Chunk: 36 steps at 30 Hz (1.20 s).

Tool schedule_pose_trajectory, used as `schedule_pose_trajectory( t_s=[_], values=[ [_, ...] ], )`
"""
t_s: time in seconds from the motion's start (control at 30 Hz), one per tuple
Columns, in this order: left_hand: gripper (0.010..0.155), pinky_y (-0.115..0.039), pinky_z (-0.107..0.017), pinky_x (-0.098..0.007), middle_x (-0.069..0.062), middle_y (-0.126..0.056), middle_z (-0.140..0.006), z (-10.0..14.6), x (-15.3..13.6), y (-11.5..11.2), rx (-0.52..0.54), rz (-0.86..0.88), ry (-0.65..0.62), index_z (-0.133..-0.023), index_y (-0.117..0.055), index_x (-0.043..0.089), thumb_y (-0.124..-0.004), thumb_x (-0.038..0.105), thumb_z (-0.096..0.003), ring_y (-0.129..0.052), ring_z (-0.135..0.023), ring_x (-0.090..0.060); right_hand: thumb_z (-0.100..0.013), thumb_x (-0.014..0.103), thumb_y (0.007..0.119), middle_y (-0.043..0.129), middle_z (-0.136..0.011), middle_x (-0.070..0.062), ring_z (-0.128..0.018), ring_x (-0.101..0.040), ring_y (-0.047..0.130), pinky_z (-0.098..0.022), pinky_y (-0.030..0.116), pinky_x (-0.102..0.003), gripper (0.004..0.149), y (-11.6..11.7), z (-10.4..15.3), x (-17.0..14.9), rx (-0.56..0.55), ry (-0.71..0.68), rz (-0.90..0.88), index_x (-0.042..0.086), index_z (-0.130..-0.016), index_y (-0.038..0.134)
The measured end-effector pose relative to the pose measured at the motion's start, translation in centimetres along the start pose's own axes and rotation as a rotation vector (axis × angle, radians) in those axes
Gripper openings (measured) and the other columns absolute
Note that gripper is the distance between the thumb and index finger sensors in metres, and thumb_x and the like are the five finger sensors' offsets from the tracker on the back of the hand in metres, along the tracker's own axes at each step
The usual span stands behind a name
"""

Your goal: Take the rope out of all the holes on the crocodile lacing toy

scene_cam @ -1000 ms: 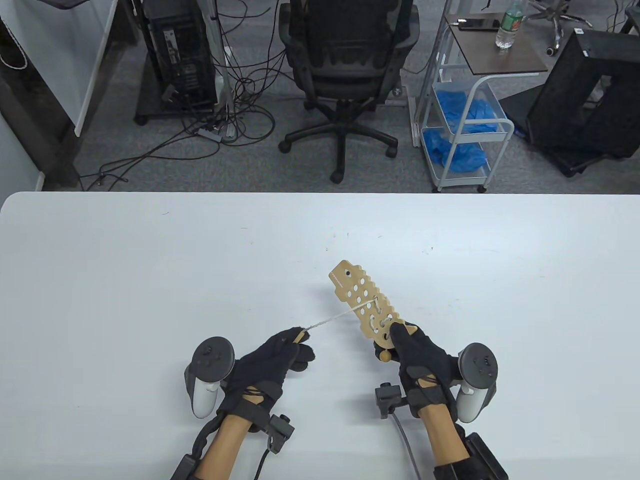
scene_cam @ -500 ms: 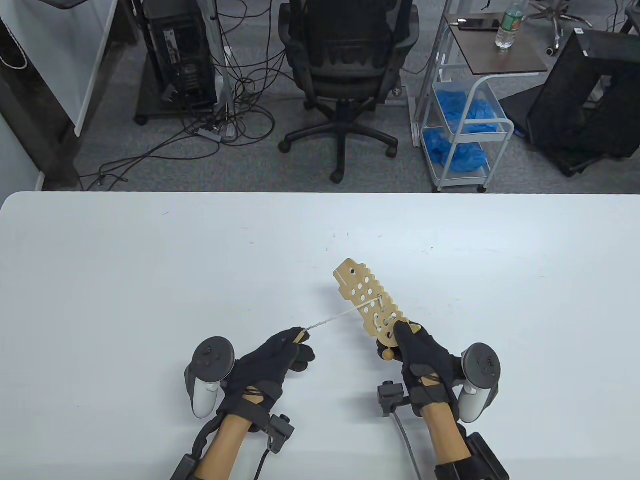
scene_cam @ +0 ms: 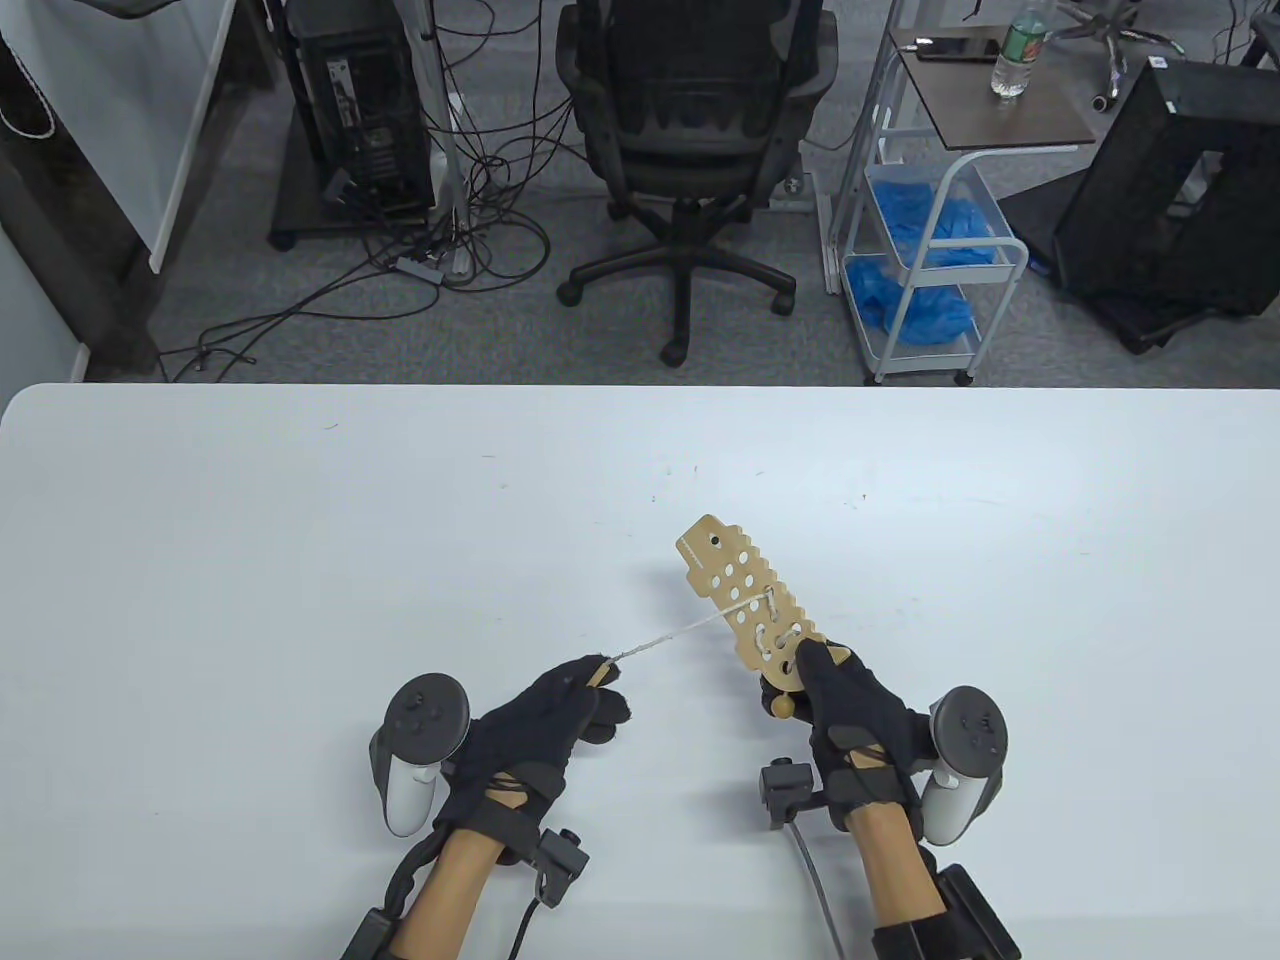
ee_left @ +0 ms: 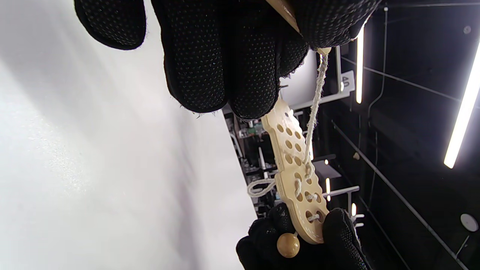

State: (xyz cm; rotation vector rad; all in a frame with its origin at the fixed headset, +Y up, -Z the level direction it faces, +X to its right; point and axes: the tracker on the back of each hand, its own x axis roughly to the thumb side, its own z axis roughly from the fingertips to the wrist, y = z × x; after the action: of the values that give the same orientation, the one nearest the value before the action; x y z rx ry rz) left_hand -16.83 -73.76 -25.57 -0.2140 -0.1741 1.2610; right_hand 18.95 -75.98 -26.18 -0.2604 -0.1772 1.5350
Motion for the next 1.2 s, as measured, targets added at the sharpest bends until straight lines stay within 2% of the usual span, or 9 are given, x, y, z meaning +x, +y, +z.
schedule_pose_trajectory(
  t_s=[1.2],
  values=[
    [0.053, -0.069, -0.066, -0.062, 0.0, -0.099, -0.085, 0.19, 0.4, -0.08, -0.001, 0.0, 0.001, -0.103, -0.075, 0.026, -0.07, 0.044, -0.0537, -0.097, -0.074, -0.025, -0.044, 0.04, 0.081, 0.097, -0.059, -0.025, -0.047, -0.045, 0.099, -0.047, 0.071, -0.066, 0.05, -0.46, 0.19, 0.58, -0.032, 0.035, -0.039, 0.001, -0.075, 0.085]
  ],
)
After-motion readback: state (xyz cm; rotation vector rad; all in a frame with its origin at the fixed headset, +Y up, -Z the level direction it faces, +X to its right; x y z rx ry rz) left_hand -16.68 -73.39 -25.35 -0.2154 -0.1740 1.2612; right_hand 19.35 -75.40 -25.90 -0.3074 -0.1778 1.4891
